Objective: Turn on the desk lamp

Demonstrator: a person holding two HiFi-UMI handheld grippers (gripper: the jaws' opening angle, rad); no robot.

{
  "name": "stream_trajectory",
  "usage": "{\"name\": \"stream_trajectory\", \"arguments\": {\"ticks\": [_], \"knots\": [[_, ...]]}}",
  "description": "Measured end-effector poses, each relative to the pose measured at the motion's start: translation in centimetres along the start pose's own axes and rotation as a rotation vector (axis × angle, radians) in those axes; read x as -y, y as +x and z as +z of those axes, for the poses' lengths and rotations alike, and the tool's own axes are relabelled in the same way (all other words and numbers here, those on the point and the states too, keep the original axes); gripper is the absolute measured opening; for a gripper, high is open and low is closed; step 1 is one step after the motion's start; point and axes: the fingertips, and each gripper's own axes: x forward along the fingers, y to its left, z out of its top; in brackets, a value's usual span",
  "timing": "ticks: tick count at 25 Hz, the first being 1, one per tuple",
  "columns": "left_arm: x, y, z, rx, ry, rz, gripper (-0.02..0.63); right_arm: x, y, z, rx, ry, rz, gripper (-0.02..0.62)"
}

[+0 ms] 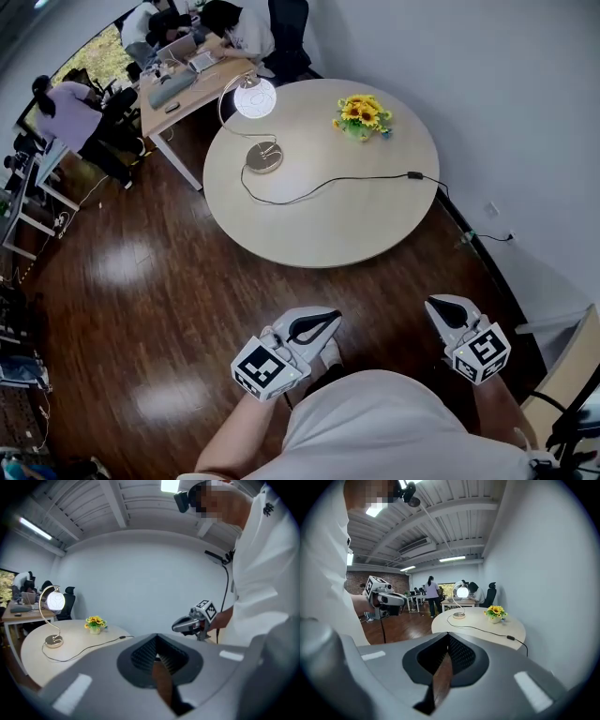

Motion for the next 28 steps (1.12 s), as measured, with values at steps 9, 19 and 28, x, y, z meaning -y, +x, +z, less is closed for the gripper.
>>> {"name": "stream_trajectory", "arguments": {"ticks": [9,19,28], "knots": [[12.9,3.4,-2.1,-0.053,-0.034,0.035,0.018,-0.4,-10.9,-5.7,0.053,-0.023,0.037,0.003],[20.2,2.7,-3.0,-0.067,-0.028,0.031,0.018,-3.4,-15.8,-5.9,0.137,-0.003,0.059,0.009],[22.5,-2.2,-3.6,-0.048,0.026,-0.036,0.018,-8.3,-18.0,-4.7,0.159,-0.018,-0.024,0.012]]}}
